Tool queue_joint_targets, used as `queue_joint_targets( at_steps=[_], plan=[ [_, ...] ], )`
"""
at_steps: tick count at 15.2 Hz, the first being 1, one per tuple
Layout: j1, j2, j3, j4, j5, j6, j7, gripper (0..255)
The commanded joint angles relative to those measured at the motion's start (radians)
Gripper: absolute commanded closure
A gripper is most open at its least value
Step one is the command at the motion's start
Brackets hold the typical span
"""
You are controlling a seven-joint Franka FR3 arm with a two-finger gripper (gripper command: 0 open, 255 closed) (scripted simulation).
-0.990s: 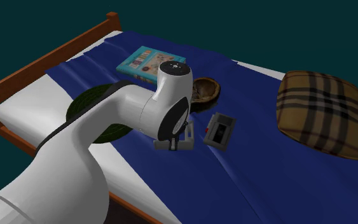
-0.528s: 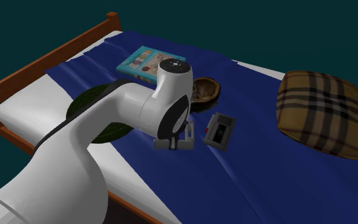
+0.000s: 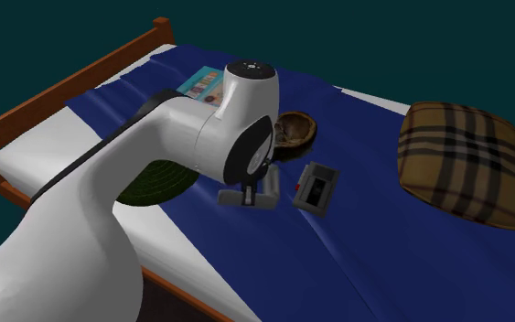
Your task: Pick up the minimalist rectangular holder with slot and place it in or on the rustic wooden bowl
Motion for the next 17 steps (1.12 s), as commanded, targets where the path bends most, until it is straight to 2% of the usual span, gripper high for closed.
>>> queue_joint_targets(
  at_steps=[1, 17],
  plan=[
    [0.002, 0.001, 0.004, 0.027, 0.003, -0.026, 0.000, 255],
    [0.016, 0.034, 0.024, 0.268, 0.027, -0.235, -0.008, 255]
  ],
)
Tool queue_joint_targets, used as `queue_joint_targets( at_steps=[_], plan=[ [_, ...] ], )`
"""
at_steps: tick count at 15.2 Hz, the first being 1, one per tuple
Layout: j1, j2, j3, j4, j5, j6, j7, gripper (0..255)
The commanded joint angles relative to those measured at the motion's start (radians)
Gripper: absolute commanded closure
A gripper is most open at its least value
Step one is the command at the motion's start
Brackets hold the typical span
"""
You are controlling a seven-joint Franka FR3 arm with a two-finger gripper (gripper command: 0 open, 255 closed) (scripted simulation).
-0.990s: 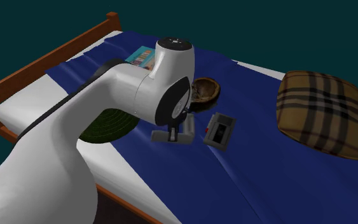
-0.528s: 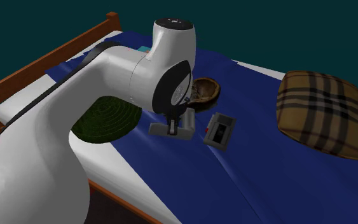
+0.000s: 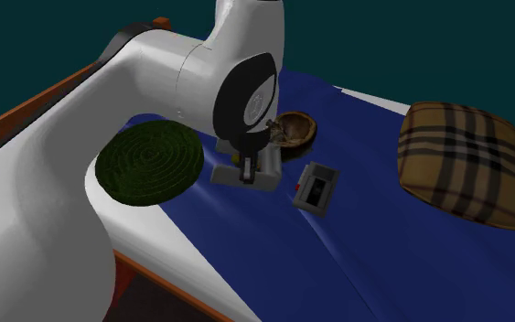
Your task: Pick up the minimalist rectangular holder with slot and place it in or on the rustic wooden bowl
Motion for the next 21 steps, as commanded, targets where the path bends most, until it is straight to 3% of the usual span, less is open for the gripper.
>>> queue_joint_targets(
  at_steps=[1, 6, 14, 20, 21],
  plan=[
    [0.002, 0.008, 0.002, 0.033, 0.004, -0.025, -0.001, 255],
    [0.007, 0.029, 0.004, 0.111, 0.011, -0.084, -0.006, 255],
    [0.039, 0.381, -0.071, 0.451, 0.133, -0.094, -0.071, 255],
    [-0.016, 0.693, -0.112, 0.822, 0.282, -0.190, -0.131, 255],
    [-0.013, 0.683, -0.109, 0.795, 0.276, -0.171, -0.129, 255]
  ],
)
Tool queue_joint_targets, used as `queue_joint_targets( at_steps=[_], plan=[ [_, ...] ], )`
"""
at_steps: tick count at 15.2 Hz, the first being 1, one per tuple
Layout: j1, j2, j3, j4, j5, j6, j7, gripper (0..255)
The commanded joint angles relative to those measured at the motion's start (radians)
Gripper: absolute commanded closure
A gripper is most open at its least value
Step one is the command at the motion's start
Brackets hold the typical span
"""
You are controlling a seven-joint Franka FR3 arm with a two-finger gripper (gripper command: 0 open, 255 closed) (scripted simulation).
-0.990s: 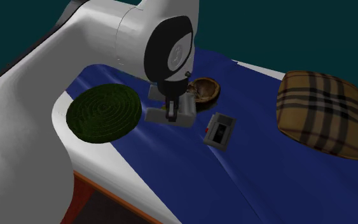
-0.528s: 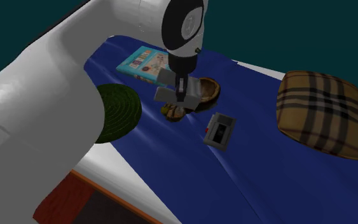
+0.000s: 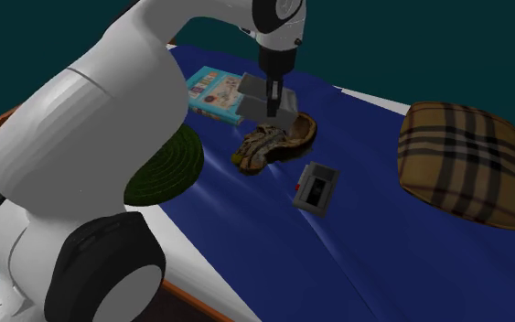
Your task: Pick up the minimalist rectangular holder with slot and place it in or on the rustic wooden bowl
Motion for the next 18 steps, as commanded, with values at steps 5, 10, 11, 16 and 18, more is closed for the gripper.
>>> queue_joint_targets(
  at_steps=[5, 10, 11, 16, 18],
  plan=[
    [0.015, -0.021, 0.006, -0.103, -0.012, 0.086, 0.007, 255],
    [0.027, -0.051, 0.010, -0.208, -0.027, 0.165, 0.013, 255],
    [0.029, -0.055, 0.010, -0.227, -0.029, 0.180, 0.014, 255],
    [0.034, -0.071, 0.013, -0.300, -0.036, 0.240, 0.017, 255],
    [0.034, -0.070, 0.013, -0.300, -0.036, 0.240, 0.017, 255]
  ],
)
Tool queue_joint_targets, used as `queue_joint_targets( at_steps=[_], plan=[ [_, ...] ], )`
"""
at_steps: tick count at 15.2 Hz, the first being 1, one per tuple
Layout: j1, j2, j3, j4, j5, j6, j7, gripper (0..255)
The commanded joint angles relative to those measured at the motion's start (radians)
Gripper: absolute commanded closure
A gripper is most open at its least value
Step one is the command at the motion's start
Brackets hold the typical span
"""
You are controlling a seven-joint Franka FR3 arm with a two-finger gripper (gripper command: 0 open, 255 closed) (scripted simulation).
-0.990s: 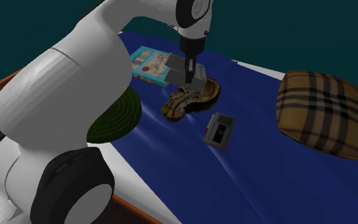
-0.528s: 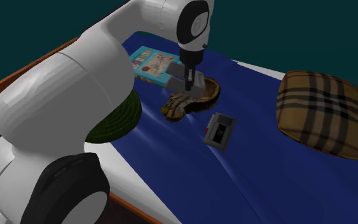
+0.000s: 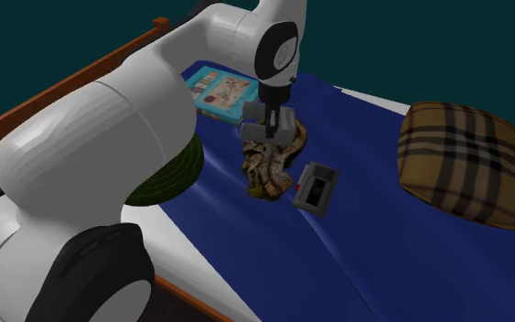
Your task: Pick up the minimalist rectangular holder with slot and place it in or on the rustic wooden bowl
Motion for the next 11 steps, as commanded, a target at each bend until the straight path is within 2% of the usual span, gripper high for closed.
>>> queue_joint_targets(
  at_steps=[1, 4, 5, 10, 11],
  plan=[
    [-0.001, 0.001, -0.001, -0.002, 0.000, 0.002, 0.000, 255],
    [-0.001, 0.001, -0.001, -0.002, 0.000, 0.002, 0.000, 255],
    [-0.001, 0.001, -0.001, -0.002, 0.000, 0.002, 0.000, 0],
    [-0.001, 0.001, -0.001, -0.002, 0.000, 0.002, 0.000, 0],
    [-0.004, 0.010, -0.002, 0.043, 0.004, -0.035, -0.003, 0]
  ],
)
